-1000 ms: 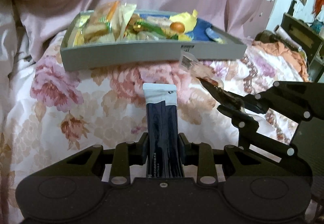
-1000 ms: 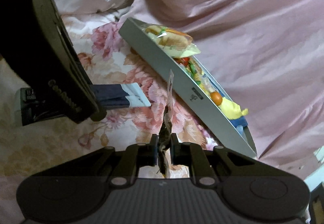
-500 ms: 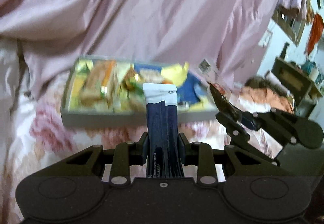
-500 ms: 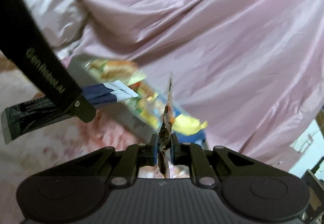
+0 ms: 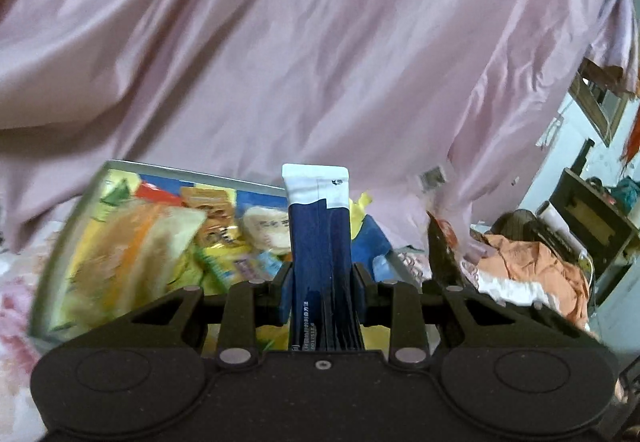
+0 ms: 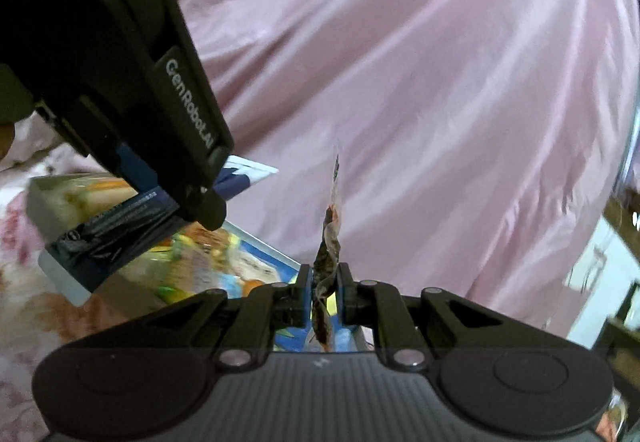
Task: Organize snacks
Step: 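Lift the navy packet and leaf snack and carry both over the tray, then lower the navy packet and leaf snack into the tray and open both tools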
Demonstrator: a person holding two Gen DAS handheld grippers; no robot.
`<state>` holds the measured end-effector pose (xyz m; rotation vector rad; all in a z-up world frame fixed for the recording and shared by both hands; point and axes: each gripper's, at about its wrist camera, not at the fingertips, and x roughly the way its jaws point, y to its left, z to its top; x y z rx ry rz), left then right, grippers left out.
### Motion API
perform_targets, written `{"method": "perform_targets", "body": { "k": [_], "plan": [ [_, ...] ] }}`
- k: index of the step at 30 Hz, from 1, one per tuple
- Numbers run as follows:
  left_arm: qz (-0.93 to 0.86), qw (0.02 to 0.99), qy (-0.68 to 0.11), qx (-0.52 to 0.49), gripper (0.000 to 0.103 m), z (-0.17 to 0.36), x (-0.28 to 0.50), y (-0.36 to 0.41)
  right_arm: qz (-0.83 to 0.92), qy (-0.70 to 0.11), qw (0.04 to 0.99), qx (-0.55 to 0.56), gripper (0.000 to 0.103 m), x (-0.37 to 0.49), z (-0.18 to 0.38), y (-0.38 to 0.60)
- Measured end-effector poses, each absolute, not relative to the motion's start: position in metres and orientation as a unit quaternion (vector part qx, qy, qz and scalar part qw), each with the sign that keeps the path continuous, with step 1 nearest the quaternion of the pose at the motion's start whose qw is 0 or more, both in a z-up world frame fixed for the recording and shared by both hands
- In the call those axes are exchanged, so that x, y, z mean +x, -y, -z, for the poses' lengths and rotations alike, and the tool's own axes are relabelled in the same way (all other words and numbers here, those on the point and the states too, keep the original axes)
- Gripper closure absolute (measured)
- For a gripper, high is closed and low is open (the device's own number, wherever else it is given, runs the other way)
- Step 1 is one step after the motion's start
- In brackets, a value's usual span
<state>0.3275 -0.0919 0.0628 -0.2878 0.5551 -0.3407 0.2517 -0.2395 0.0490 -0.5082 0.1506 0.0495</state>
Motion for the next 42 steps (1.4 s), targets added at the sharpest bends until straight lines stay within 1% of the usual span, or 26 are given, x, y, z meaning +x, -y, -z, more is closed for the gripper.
{"method": "perform_targets", "body": {
  "k": [8,12,21,27,29,30,32,34,35,37,38,40,41,42],
  "plan": [
    [0.152,0.933,-0.293,-0.143,0.071,-0.048,0.381,0.127,-0.019,-0.108,0.980,-0.168,0.090,0.295,-0.048,0.273],
    [0.148,0.932,-0.306,-0.122,0.071,-0.039,0.400,0.146,-0.025,-0.133,0.981,-0.141,0.090,0.302,-0.043,0.281],
    [0.149,0.927,-0.330,-0.093,0.071,-0.021,0.415,0.171,-0.035,-0.189,0.977,-0.088,0.089,0.328,-0.033,0.304],
    [0.144,0.925,-0.339,-0.097,0.069,-0.017,0.417,0.171,-0.029,-0.200,0.977,-0.075,0.089,0.328,-0.031,0.308],
    [0.142,0.925,-0.340,-0.097,0.069,-0.017,0.416,0.171,-0.026,-0.203,0.976,-0.071,0.086,0.324,-0.033,0.309],
    [0.141,0.925,-0.338,-0.098,0.067,-0.018,0.416,0.171,-0.024,-0.203,0.976,-0.070,0.084,0.324,-0.033,0.309],
    [0.140,0.927,-0.335,-0.097,0.058,-0.021,0.414,0.171,-0.023,-0.205,0.976,-0.066,0.082,0.322,-0.034,0.311],
    [0.140,0.928,-0.330,-0.096,0.048,-0.024,0.412,0.171,-0.022,-0.204,0.977,-0.064,0.072,0.323,-0.035,0.312],
    [0.141,0.929,-0.327,-0.097,0.045,-0.026,0.411,0.170,-0.021,-0.202,0.977,-0.065,0.068,0.324,-0.036,0.312],
    [0.145,0.930,-0.320,-0.107,0.027,-0.030,0.408,0.168,-0.019,-0.198,0.978,-0.063,0.055,0.323,-0.038,0.313],
    [0.150,0.930,-0.315,-0.115,0.024,-0.031,0.407,0.166,-0.018,-0.196,0.978,-0.062,0.052,0.322,-0.038,0.314],
    [0.153,0.930,-0.306,-0.132,0.019,-0.036,0.404,0.162,-0.016,-0.191,0.980,-0.059,0.038,0.321,-0.041,0.316],
    [0.153,0.931,-0.303,-0.134,0.017,-0.038,0.403,0.162,-0.013,-0.189,0.980,-0.058,0.035,0.321,-0.042,0.317],
    [0.153,0.932,-0.299,-0.135,0.013,-0.041,0.401,0.161,-0.011,-0.186,0.981,-0.055,0.031,0.320,-0.043,0.319]
  ]
}}
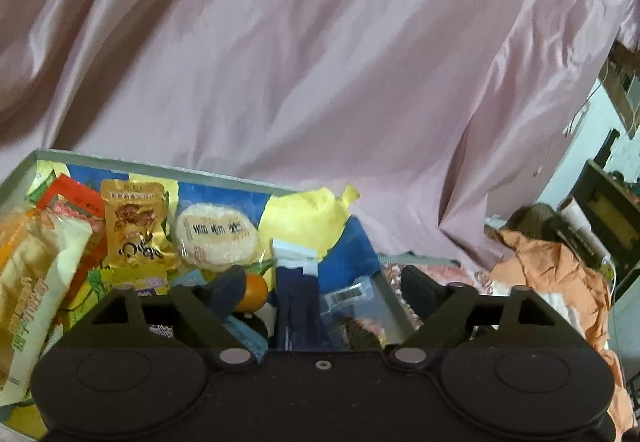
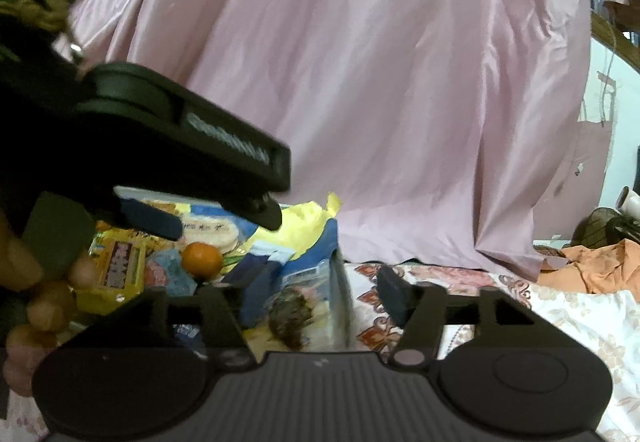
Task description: Organize snacks
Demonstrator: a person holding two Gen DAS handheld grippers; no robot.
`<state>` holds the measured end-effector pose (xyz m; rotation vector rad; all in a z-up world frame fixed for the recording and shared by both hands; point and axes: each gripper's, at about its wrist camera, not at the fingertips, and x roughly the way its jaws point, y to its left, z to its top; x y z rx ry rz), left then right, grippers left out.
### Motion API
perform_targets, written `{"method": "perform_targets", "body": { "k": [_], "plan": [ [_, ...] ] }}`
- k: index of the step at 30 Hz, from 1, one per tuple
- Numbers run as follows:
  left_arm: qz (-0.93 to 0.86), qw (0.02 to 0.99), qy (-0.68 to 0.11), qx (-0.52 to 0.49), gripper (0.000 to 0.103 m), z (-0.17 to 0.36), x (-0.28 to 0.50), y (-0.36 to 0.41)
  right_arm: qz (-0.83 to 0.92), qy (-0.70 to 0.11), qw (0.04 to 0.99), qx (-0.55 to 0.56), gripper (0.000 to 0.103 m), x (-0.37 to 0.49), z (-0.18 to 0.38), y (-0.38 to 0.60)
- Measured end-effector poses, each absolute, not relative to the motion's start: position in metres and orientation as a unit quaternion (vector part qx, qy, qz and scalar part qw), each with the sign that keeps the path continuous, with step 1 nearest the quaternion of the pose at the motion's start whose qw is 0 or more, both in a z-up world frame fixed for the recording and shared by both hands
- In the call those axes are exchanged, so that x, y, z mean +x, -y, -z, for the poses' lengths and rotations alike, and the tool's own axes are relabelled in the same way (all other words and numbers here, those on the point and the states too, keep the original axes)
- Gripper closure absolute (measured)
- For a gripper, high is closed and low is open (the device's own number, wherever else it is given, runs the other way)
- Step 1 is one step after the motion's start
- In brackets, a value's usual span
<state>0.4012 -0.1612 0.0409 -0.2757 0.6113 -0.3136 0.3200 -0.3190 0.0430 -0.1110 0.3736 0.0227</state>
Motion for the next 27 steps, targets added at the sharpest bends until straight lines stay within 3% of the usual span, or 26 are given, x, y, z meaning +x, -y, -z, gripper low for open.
{"method": "perform_targets", "body": {
  "k": [3,10,27],
  "plan": [
    [0.152,0.937,-0.285,-0.130,0.002,-0.049,0.395,0.160,-0.002,-0.178,0.983,-0.038,0.020,0.317,-0.048,0.326],
    [0.133,0.948,-0.264,-0.121,0.001,-0.064,0.376,0.152,0.004,-0.135,0.991,-0.007,0.004,0.304,-0.068,0.341],
    [0.074,0.967,-0.218,-0.109,0.001,-0.091,0.326,0.118,0.004,-0.100,0.995,-0.001,0.000,0.274,-0.094,0.343]
  ]
}}
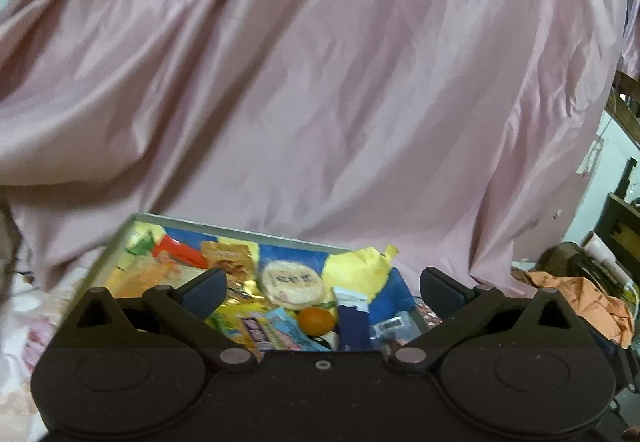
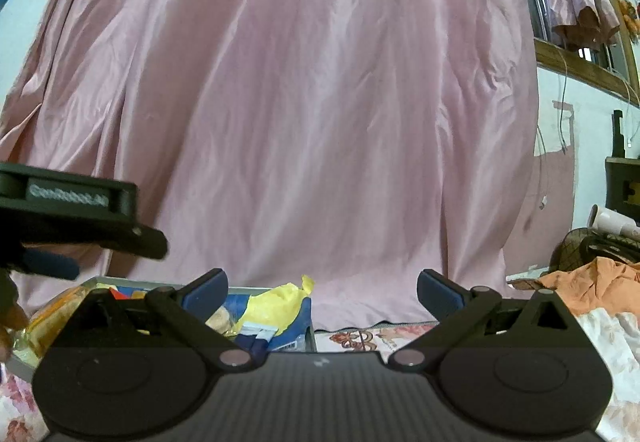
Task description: Organize snacks
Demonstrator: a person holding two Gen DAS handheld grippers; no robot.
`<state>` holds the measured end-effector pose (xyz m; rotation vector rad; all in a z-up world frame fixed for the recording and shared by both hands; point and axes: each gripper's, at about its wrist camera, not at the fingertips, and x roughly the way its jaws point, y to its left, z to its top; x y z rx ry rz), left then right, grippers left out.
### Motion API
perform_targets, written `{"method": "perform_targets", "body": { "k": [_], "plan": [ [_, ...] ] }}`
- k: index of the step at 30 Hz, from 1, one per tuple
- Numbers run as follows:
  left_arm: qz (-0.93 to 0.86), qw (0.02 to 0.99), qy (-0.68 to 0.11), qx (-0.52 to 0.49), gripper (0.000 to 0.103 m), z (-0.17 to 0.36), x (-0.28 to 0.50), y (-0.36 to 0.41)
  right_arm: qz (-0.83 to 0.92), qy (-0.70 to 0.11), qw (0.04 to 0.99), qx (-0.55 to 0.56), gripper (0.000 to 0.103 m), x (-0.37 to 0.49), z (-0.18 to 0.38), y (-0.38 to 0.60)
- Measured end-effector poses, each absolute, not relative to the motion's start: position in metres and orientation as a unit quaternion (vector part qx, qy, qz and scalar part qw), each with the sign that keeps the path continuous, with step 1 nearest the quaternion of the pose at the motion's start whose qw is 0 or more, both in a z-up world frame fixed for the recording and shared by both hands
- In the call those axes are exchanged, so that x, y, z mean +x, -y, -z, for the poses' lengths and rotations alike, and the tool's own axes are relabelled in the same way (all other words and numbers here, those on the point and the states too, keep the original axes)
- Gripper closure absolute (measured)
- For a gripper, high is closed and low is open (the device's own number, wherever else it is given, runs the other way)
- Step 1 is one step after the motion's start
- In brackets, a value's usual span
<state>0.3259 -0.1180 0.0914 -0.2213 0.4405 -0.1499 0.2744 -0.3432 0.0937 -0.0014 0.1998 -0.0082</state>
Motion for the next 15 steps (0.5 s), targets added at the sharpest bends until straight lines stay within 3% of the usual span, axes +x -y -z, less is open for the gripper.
{"method": "perform_targets", "body": {
  "k": [15],
  "plan": [
    [0.009,0.981,-0.177,-0.081,0.001,-0.092,0.249,0.092,0.001,-0.073,0.997,-0.005,0.000,0.225,-0.109,0.337]
  ]
}}
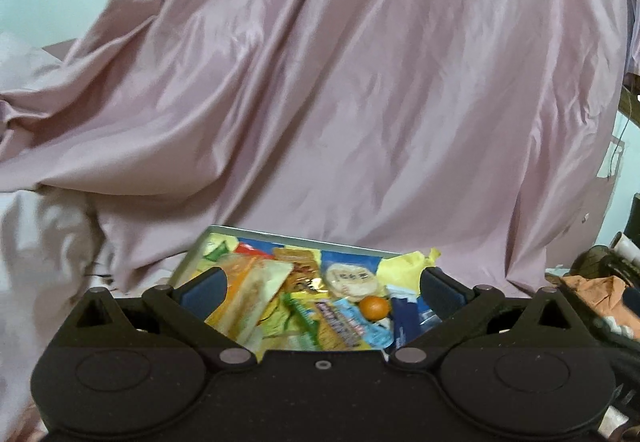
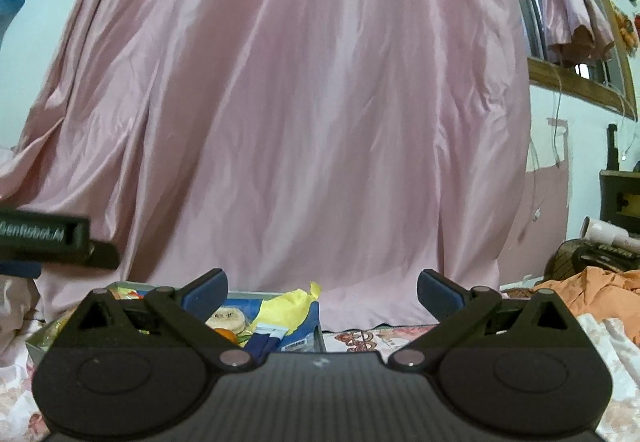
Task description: Organize snacks
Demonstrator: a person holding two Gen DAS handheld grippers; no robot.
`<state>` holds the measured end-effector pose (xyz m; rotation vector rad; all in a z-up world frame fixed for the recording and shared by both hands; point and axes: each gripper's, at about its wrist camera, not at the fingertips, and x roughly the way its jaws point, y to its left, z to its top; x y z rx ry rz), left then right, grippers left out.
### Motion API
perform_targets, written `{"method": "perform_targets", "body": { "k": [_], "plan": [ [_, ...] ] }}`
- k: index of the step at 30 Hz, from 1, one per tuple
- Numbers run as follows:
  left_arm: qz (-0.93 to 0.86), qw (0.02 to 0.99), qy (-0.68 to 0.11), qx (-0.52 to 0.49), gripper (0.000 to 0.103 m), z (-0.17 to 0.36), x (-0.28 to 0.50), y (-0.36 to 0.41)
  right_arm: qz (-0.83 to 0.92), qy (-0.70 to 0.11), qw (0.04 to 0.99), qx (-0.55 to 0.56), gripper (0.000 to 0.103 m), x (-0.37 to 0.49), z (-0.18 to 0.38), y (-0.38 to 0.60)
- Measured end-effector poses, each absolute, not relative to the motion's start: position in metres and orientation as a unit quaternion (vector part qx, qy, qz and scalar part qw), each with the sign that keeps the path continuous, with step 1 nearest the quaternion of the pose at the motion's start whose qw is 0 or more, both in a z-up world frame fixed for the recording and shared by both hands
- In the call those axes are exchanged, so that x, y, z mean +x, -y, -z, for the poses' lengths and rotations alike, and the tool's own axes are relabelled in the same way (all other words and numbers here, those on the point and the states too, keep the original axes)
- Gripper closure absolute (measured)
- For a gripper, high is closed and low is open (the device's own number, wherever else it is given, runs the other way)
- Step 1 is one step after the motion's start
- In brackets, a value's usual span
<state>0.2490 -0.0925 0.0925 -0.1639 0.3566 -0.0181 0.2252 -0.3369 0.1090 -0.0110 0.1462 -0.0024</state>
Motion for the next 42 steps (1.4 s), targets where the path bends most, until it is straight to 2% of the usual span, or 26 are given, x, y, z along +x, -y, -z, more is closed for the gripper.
{"method": "perform_targets", "body": {
  "k": [9,26,42],
  "plan": [
    [-0.010,0.984,-0.163,-0.073,0.001,-0.091,0.208,0.078,0.006,-0.037,0.999,-0.014,0.000,0.193,-0.120,0.329],
    [-0.024,0.985,-0.156,-0.073,0.001,-0.077,0.141,0.053,-0.006,-0.028,0.998,-0.047,0.000,0.133,-0.116,0.303],
    [-0.028,0.982,-0.178,-0.062,0.001,-0.056,0.107,0.022,-0.031,-0.058,0.996,-0.055,0.000,0.103,-0.104,0.285]
  ]
}}
